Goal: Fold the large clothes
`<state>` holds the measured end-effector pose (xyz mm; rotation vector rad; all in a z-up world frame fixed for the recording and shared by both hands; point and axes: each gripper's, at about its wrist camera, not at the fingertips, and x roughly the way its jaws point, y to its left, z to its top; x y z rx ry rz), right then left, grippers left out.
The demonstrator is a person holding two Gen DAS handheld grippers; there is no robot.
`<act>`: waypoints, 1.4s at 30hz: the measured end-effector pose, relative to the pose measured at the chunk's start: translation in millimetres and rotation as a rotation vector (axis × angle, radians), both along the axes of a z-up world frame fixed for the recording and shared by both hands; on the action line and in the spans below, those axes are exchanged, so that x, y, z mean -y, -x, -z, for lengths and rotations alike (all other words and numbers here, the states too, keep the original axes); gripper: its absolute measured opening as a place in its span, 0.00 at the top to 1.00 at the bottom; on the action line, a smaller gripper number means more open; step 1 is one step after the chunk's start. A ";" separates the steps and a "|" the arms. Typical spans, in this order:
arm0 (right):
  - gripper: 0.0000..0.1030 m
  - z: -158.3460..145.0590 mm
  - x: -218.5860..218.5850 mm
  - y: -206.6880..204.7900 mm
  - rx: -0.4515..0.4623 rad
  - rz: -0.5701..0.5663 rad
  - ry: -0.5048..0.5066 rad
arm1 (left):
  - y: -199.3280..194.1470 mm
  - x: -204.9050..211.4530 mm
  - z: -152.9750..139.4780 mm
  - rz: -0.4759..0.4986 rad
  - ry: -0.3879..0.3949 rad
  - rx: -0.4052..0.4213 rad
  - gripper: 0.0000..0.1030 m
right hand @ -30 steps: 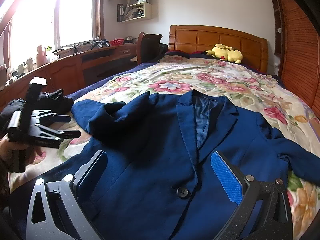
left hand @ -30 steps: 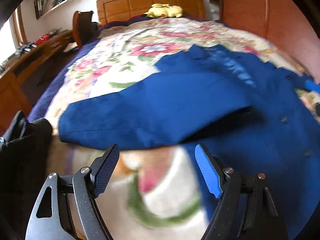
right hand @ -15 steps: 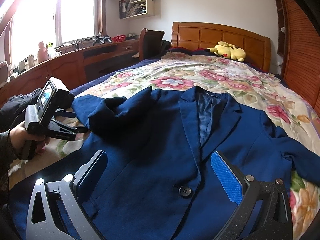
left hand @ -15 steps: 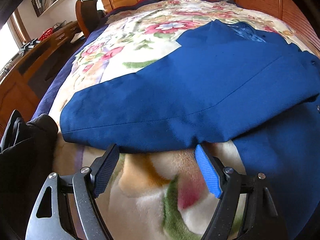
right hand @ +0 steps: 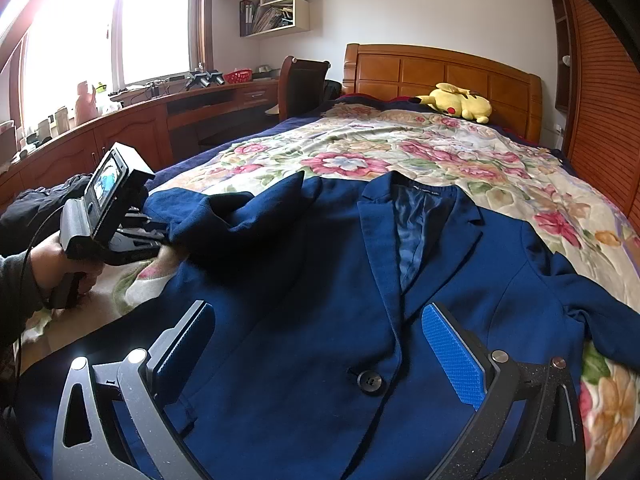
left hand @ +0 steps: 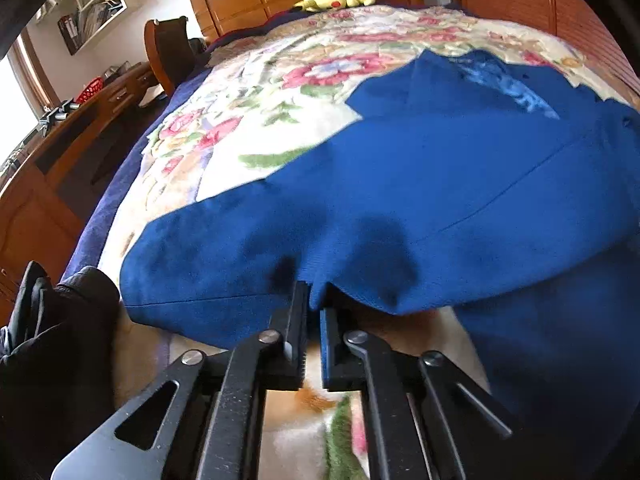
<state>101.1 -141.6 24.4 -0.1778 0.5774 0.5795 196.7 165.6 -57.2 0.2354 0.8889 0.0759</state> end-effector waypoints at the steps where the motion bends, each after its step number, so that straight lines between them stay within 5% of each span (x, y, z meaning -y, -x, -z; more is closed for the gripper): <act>1: 0.00 -0.3 0.2 0.1 0.000 0.000 0.000 | 1.8 1.7 -4.5 -0.008 0.000 0.012 0.96; 9: 0.00 -6.6 7.8 6.9 0.013 0.006 -0.024 | 32.7 30.7 -67.2 0.047 0.087 0.165 0.97; 17: 0.00 -11.7 35.3 19.4 0.049 0.047 -0.015 | 45.1 89.7 -105.8 0.165 0.162 0.230 0.97; 28: 0.00 -12.7 71.6 27.9 0.050 0.116 -0.010 | 40.3 159.0 -126.5 0.279 0.197 0.253 0.97; 36: 0.00 -13.5 72.9 30.9 0.051 0.114 -0.018 | 43.6 176.5 -111.9 0.274 0.226 0.189 0.96; 39: 0.00 -13.3 73.9 31.4 0.052 0.112 -0.018 | 52.5 176.0 -104.5 0.274 0.240 0.195 0.85; 42: 0.00 -13.2 73.6 31.5 0.052 0.112 -0.018 | 60.5 175.7 -100.5 0.276 0.252 0.204 0.61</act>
